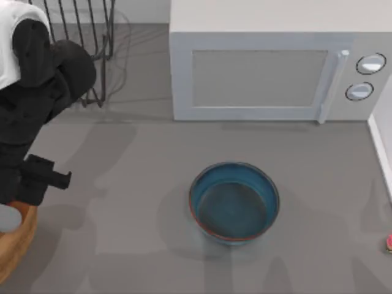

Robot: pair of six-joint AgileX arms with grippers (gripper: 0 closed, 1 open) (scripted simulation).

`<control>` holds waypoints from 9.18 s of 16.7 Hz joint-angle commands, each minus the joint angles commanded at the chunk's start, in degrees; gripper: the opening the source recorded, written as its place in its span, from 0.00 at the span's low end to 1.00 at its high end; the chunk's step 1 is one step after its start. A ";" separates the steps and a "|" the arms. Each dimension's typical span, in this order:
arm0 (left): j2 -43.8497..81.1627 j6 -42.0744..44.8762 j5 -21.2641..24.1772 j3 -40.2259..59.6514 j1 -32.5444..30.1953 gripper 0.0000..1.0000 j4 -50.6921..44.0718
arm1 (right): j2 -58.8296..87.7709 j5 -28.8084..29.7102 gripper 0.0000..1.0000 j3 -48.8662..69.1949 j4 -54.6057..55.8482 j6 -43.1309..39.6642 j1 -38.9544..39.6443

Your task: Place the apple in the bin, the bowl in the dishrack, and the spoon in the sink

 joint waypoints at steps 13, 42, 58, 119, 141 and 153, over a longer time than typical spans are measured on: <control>-1.12 6.22 -1.49 -13.66 6.42 0.00 16.04 | 0.00 0.00 1.00 0.00 0.00 0.00 0.00; -7.30 -1.23 0.90 -18.06 7.26 1.00 21.20 | 0.00 0.00 1.00 0.00 0.00 0.00 0.00; -47.79 -70.27 13.66 -46.72 13.89 1.00 54.06 | 0.00 0.00 1.00 0.00 0.00 0.00 0.00; -31.80 -175.84 29.23 -6.22 1.04 1.00 46.31 | 0.00 0.00 1.00 0.00 0.00 0.00 0.00; 35.43 -199.01 29.96 63.02 -24.05 1.00 2.34 | 0.00 0.00 1.00 0.00 0.00 0.00 0.00; 56.02 -206.68 29.60 84.18 -31.15 1.00 -11.20 | 0.00 0.00 1.00 0.00 0.00 0.00 0.00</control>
